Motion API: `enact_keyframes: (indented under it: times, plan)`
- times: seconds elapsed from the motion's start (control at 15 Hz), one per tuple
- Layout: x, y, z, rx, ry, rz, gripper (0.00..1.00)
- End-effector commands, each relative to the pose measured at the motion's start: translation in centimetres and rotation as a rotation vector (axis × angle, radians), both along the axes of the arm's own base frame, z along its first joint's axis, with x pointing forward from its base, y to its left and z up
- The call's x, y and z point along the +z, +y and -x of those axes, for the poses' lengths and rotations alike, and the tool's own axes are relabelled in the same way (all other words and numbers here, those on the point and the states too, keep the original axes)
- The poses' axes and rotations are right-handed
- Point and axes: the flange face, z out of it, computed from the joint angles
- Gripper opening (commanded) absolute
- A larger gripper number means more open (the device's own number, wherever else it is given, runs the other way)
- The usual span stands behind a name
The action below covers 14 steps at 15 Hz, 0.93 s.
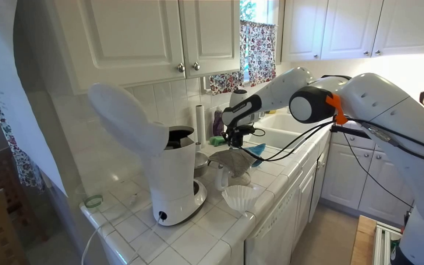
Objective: Fold the blue towel and put it on top of the bottle
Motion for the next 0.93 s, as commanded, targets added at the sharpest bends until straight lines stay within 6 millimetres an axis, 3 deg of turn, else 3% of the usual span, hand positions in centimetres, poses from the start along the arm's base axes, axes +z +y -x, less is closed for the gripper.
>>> enact_keyframes:
  times: [0.0,0.27,0.4,0.87]
  plan:
    - [0.1,0.1,-0.8,0.006,-0.001,0.002,0.58]
    - [0.7,0.0,0.3,-0.014,0.011,-0.028,0.87]
    - [1.1,-0.1,1.7,-0.037,0.036,-0.052,0.99]
    - [3.3,-1.4,8.4,-0.15,0.141,-0.103,1.0]
